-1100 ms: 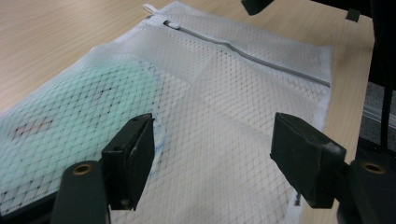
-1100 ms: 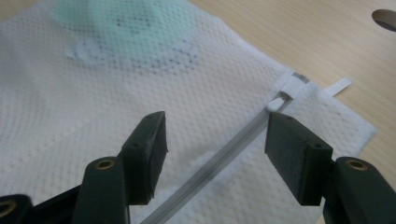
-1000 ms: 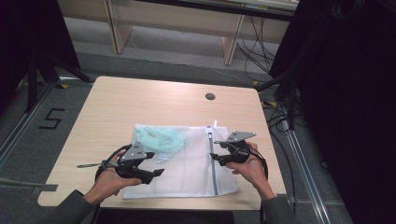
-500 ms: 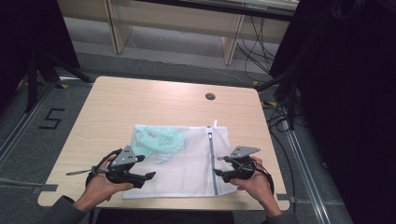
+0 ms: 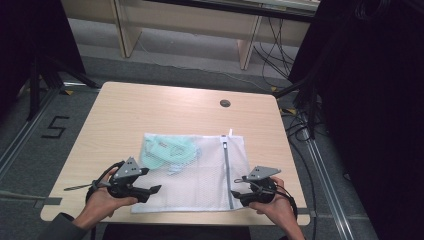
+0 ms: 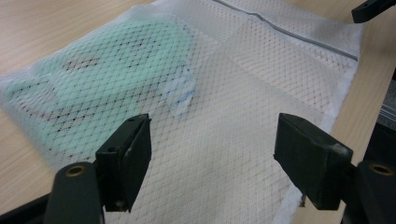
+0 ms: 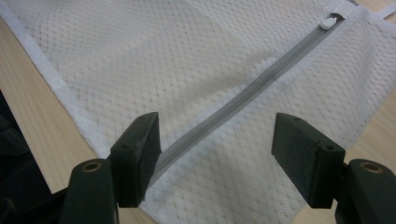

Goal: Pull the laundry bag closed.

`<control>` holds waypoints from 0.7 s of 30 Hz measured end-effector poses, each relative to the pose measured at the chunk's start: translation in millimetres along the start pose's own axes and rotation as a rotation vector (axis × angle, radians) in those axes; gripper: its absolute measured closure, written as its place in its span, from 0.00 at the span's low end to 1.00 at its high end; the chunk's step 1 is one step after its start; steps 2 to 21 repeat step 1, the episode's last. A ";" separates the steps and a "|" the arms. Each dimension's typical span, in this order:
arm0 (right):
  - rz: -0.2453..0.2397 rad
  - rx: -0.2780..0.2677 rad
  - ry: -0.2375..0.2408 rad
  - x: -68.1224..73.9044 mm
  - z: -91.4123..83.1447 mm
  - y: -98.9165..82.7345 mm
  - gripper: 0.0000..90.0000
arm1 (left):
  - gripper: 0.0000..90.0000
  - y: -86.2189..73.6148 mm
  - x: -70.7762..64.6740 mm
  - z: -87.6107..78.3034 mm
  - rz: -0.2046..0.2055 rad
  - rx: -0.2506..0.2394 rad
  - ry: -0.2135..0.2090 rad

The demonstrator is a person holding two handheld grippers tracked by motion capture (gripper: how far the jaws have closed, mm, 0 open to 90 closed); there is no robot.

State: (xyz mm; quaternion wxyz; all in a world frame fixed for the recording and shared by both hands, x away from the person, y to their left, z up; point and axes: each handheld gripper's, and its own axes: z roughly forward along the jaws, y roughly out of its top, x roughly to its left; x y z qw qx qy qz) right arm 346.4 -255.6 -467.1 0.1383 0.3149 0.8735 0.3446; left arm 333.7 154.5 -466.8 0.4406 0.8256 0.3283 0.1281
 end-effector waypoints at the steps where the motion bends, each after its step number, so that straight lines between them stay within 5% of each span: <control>1: 0.000 0.007 0.001 -0.4 -0.9 0.0 0.37 | 0.30 0.5 1.2 -0.1 0.018 -0.001 -0.001; 21: 0.000 0.007 0.001 -0.4 -0.9 0.0 0.37 | 0.30 0.5 1.2 -0.1 0.018 -0.001 -0.001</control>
